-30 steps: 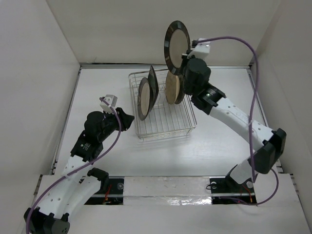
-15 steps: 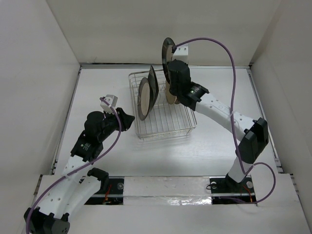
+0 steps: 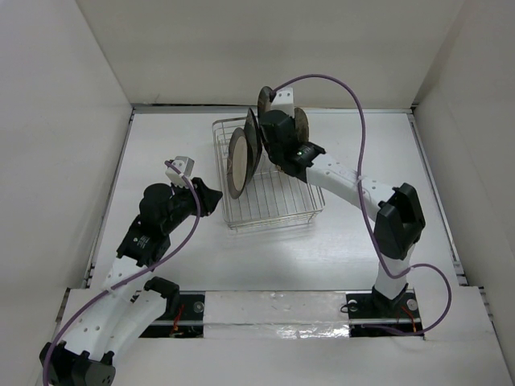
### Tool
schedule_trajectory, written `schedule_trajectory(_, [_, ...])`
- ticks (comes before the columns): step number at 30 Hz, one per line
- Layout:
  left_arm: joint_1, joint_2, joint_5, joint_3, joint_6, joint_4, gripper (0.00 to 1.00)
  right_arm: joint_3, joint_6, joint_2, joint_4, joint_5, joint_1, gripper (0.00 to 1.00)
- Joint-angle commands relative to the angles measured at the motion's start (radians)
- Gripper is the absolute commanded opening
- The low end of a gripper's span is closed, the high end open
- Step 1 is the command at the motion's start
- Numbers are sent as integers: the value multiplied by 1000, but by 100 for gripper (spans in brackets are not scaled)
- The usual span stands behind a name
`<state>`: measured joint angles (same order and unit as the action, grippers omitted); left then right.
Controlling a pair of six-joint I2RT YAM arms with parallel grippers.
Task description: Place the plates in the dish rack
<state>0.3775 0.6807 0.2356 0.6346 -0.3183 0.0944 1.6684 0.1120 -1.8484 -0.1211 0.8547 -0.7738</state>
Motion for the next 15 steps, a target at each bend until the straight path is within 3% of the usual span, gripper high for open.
schedule_trajectory(1, [-6, -4, -1, 33, 8, -39, 27, 25, 44, 31, 152, 44, -5, 0])
schedule_trajectory(15, [-6, 3, 16, 28, 8, -44, 27, -88, 146, -6, 130, 27, -5, 0])
